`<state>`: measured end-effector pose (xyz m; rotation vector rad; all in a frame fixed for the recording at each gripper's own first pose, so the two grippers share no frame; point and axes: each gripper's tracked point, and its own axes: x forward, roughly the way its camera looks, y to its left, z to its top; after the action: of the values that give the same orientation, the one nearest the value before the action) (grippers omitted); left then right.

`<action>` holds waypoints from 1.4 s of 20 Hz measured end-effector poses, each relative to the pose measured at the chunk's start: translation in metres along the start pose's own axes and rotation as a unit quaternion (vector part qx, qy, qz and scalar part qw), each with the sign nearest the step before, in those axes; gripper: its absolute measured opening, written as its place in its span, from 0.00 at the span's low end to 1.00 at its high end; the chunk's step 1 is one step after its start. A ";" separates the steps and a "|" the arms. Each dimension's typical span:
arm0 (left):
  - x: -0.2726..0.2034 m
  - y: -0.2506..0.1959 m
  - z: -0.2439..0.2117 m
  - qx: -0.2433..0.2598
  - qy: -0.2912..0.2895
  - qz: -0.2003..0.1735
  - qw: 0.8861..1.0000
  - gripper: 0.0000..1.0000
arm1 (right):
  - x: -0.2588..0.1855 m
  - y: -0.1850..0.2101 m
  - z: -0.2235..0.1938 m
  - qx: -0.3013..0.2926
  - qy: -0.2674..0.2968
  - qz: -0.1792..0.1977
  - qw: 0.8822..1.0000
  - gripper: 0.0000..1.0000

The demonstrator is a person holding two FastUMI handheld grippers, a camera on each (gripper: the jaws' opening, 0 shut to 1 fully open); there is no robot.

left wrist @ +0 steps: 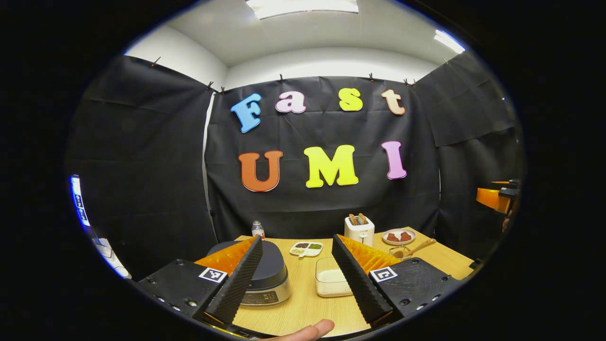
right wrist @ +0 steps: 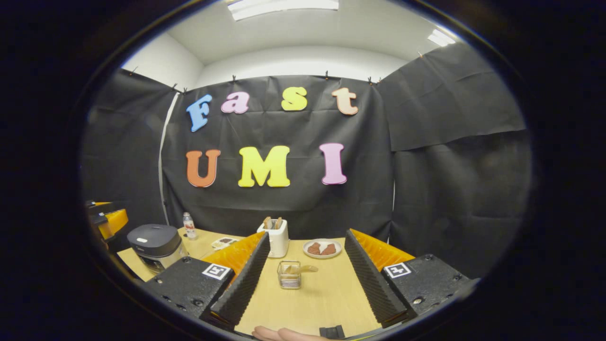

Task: Close the left gripper, press the button to open the rice cooker; take a wooden spoon from the chopstick holder with the right hand, scoop a spoonful of rice and pour it into the rice cooker, then put the wooden spoon back into the chopstick holder.

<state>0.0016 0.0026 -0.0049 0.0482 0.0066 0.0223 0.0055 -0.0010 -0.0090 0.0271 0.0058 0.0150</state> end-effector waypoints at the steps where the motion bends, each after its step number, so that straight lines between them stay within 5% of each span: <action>1: 0.000 0.001 0.000 -0.001 0.000 0.003 1.000 0.94 | 0.000 0.001 0.000 0.001 0.000 0.003 1.000 0.96; 13: 0.043 0.057 -0.037 -0.033 0.050 0.068 0.996 0.92 | 0.006 0.003 -0.015 -0.007 -0.016 0.025 1.000 0.96; 15: 0.051 0.061 -0.048 -0.035 0.068 0.069 0.995 0.82 | 0.006 0.000 -0.017 -0.009 -0.019 0.026 0.999 1.00; 16: 0.055 0.067 -0.052 -0.037 0.077 0.073 0.994 0.60 | 0.007 -0.001 -0.018 -0.011 -0.019 0.027 0.999 0.96; 18: 0.061 0.072 -0.062 -0.043 0.099 0.073 0.991 0.66 | 0.008 -0.003 -0.022 -0.012 -0.018 0.029 0.999 0.96; 20: 0.068 0.080 -0.074 -0.047 0.120 0.077 0.989 0.35 | 0.009 -0.007 -0.025 -0.011 -0.014 0.028 0.999 0.96; 21: 0.072 0.087 -0.077 -0.050 0.125 0.084 0.987 0.30 | 0.010 -0.008 -0.026 -0.011 -0.013 0.029 0.999 0.96; 23: 0.076 0.094 -0.090 -0.064 0.152 0.090 0.982 0.04 | 0.010 -0.011 -0.029 -0.010 -0.011 0.028 1.000 1.00; 25: 0.082 0.100 -0.105 -0.053 0.176 0.104 0.977 0.11 | 0.011 -0.014 -0.033 -0.009 -0.007 0.027 1.000 0.96; 26: 0.088 0.107 -0.116 -0.047 0.192 0.111 0.974 0.00 | 0.012 -0.014 -0.036 -0.010 -0.004 0.028 1.000 1.00; 28: 0.092 0.111 -0.126 -0.038 0.214 0.118 0.969 0.00 | 0.014 -0.017 -0.039 -0.011 -0.001 0.027 1.000 1.00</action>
<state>0.0907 0.1211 -0.1260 -0.0340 0.4323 0.2719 0.0195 -0.0166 -0.0486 0.0054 0.0026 0.0681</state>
